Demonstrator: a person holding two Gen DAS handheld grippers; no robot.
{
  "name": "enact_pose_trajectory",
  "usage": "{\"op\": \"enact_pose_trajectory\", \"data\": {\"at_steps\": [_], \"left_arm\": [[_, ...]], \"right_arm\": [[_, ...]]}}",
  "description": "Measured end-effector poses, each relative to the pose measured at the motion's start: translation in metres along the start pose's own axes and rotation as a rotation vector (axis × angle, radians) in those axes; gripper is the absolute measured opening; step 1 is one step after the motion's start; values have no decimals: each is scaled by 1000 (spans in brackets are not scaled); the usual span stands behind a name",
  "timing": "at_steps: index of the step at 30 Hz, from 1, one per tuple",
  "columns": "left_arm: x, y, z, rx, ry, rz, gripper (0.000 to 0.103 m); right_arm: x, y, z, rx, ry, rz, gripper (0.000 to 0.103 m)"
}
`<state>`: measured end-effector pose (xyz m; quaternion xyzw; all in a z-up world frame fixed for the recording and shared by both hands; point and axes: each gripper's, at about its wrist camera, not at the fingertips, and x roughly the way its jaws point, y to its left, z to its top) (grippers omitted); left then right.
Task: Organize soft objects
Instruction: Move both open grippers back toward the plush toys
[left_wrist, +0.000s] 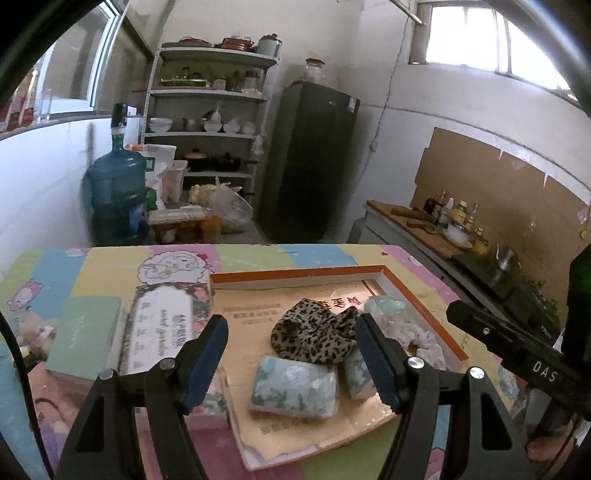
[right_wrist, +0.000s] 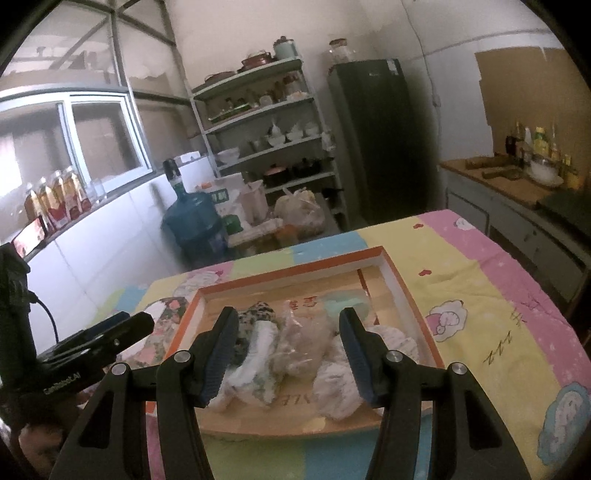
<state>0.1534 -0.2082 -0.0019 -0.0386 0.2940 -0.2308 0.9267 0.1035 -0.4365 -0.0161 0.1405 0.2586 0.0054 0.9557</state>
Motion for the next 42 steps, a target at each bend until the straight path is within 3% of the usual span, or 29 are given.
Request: {"op": "enact_pose_trajectory", "data": {"at_steps": [24,33,42], "left_arm": [[-106,34,-30,49,-148,149,71],[-136,63,-50,17,-160,198,71],[-169,99,-68,-18,-196,293,71]], "right_arm": [[-29,83,-29,-74,-23,74,59],[-39,115,-43,-113,-13,115,59],[-44,148,-56,-157,-3,148,59]]}}
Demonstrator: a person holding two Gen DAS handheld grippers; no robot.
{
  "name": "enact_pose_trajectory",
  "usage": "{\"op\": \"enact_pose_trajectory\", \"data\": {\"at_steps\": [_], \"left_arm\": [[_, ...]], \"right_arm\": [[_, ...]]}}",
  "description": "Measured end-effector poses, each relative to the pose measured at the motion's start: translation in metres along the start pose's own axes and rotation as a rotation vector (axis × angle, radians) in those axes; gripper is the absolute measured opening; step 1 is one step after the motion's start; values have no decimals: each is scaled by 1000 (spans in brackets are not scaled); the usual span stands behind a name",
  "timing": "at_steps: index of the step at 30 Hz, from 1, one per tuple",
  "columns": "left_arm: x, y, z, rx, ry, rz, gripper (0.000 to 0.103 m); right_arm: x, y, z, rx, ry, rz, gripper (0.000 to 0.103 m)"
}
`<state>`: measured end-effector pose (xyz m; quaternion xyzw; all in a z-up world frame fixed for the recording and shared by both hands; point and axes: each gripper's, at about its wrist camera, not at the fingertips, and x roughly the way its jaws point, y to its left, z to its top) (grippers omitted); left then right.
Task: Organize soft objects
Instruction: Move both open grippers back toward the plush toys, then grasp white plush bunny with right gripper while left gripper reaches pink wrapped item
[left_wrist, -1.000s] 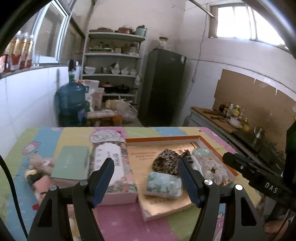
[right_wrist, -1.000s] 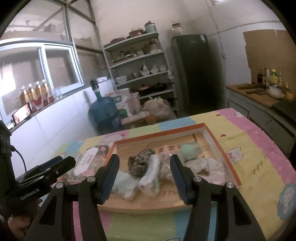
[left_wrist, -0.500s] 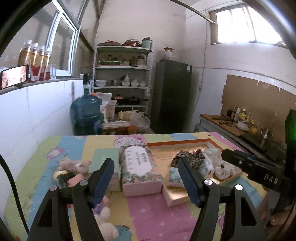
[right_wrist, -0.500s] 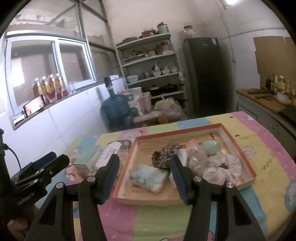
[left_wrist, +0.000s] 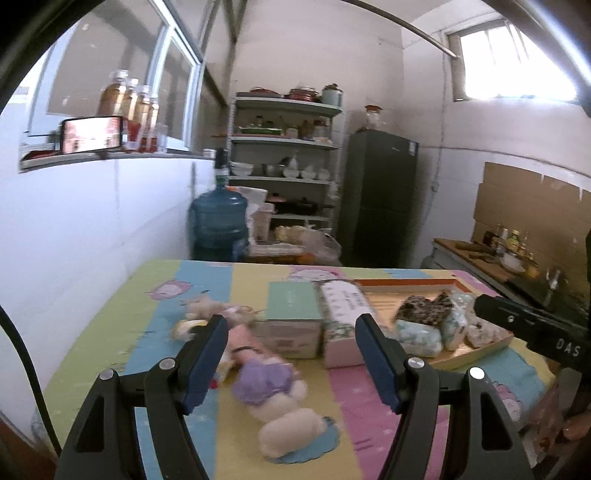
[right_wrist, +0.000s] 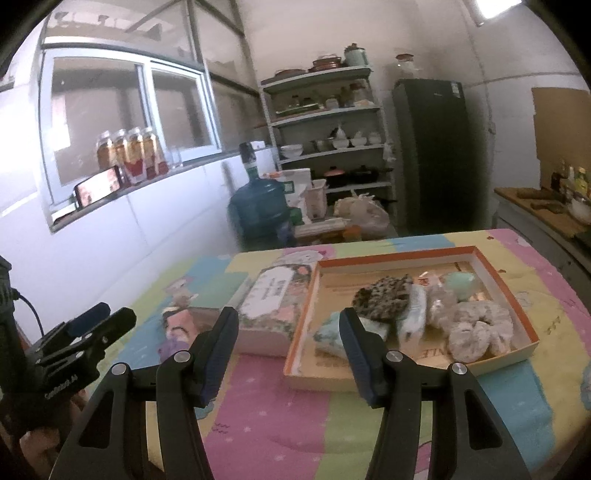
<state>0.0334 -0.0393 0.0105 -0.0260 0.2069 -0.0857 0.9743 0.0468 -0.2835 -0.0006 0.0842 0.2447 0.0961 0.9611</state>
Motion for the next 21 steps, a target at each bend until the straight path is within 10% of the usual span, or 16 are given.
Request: {"op": "enact_pose_trajectory", "data": {"at_steps": [21], "left_arm": [[-17,91,-25,-121,4,128,71]], "right_arm": [[75,91,-39,-61,196,218,59]]}}
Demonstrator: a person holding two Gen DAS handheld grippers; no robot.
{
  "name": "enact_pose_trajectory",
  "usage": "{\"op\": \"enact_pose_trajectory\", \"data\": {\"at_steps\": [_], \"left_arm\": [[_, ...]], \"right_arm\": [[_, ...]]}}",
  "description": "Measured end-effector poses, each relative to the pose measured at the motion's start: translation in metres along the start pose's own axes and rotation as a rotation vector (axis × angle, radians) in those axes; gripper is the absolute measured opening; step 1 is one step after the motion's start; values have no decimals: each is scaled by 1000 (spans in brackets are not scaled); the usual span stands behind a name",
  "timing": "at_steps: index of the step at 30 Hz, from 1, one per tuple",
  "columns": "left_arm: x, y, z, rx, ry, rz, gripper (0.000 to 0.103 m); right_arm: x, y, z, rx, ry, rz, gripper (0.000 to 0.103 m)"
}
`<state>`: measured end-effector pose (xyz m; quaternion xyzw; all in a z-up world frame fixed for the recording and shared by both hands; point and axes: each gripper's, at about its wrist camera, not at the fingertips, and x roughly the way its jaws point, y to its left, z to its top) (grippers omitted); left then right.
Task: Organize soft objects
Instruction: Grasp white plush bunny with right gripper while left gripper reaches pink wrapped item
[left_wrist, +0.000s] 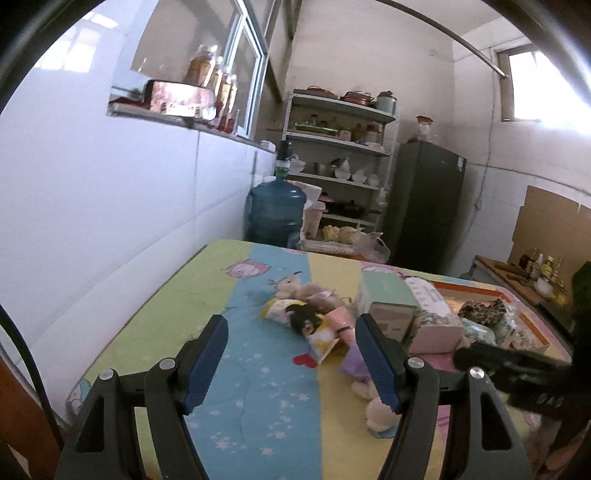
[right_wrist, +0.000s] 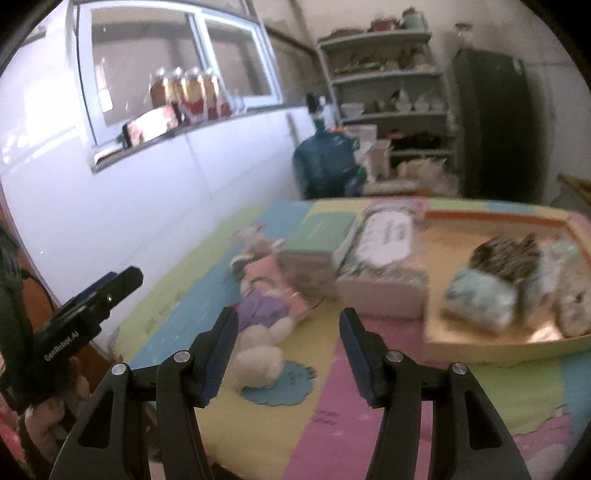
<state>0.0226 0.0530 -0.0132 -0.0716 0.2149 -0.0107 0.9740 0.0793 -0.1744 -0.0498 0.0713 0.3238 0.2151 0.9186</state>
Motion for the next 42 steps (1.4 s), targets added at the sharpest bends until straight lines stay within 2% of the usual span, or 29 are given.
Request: {"op": "enact_pose_trajectory", "data": {"at_steps": [4,13,23,24,25,26,31,36,39,42], "left_arm": [[4,10,-3,-14,9,3,71],[14,28,-8,-43,32,-3,71],[26,38,-13,-59,62,-10,71],[27,38,-13,-59,64,-11,71],[28,38,-13,-59,67,-11,71],[29,38,-13,-59,69,-12,71],[35,35,-13,-52,81,-21,71],[43,25,-12,-41,100,-45,71],[49,14,-12,-42,114,-75,71],[62,-3,-13,-54,147,-141,71]], "right_arm": [[28,9,-8,5,67,28,59],[72,11,-17,15,167,20,59],[93,20,-18,-3,199,28,59],[93,20,-18,-5,200,28,56],[93,21,-18,-5,196,30,51],[93,21,-18,-9,194,21,40],[86,24,-18,-25,182,33,40],[63,24,-15,-29,123,45,40],[44,16,-11,-13,70,36,40],[23,4,-6,11,14,21,40]]}}
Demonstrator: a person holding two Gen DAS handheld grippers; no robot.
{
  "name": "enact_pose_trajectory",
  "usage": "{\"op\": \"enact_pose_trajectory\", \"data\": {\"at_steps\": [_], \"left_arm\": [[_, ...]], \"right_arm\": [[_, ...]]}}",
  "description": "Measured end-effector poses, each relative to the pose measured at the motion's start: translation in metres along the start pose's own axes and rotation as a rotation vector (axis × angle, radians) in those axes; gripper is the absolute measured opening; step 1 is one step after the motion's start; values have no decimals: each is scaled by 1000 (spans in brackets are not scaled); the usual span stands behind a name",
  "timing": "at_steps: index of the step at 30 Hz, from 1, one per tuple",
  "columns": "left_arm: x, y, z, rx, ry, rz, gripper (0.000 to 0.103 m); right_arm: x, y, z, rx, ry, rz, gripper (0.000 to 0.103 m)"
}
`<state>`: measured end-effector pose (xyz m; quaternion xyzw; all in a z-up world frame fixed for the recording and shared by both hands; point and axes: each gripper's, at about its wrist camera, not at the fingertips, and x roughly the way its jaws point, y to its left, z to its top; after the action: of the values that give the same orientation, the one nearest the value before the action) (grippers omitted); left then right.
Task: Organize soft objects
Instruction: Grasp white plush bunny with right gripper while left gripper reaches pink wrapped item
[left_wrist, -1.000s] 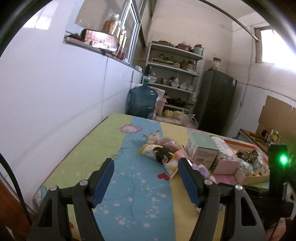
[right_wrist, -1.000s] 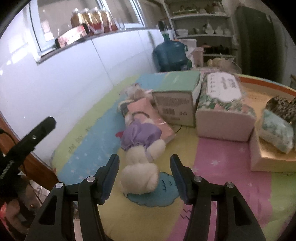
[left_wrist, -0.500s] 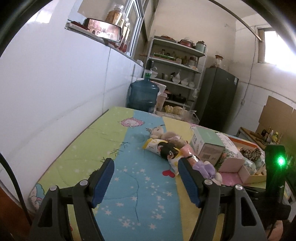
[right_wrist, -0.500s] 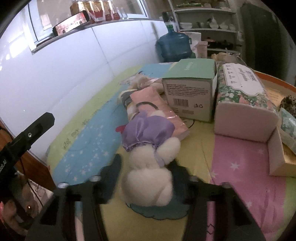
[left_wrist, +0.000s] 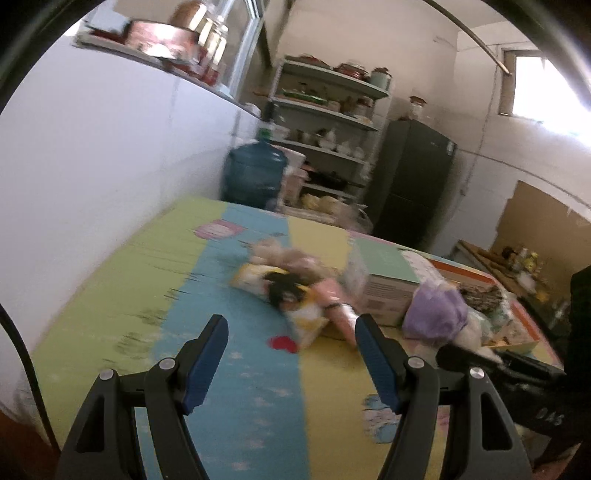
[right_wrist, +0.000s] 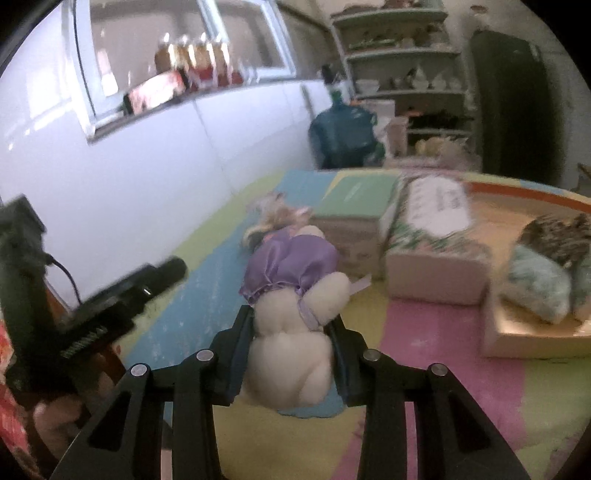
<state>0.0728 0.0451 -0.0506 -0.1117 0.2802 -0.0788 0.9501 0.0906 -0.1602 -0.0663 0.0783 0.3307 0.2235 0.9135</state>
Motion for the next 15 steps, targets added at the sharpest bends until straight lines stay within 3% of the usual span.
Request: {"op": "enact_pose_trajectory", "data": {"at_steps": [7,15], "left_arm": [[50,-31,-5,-59,123,-106,71],[90,-40,-7,-162,203,-112,66]], "right_arm": [[-28,-26,4,38,-67,-27,40],[-38,-52,-5,85,-75,-10,40]]}}
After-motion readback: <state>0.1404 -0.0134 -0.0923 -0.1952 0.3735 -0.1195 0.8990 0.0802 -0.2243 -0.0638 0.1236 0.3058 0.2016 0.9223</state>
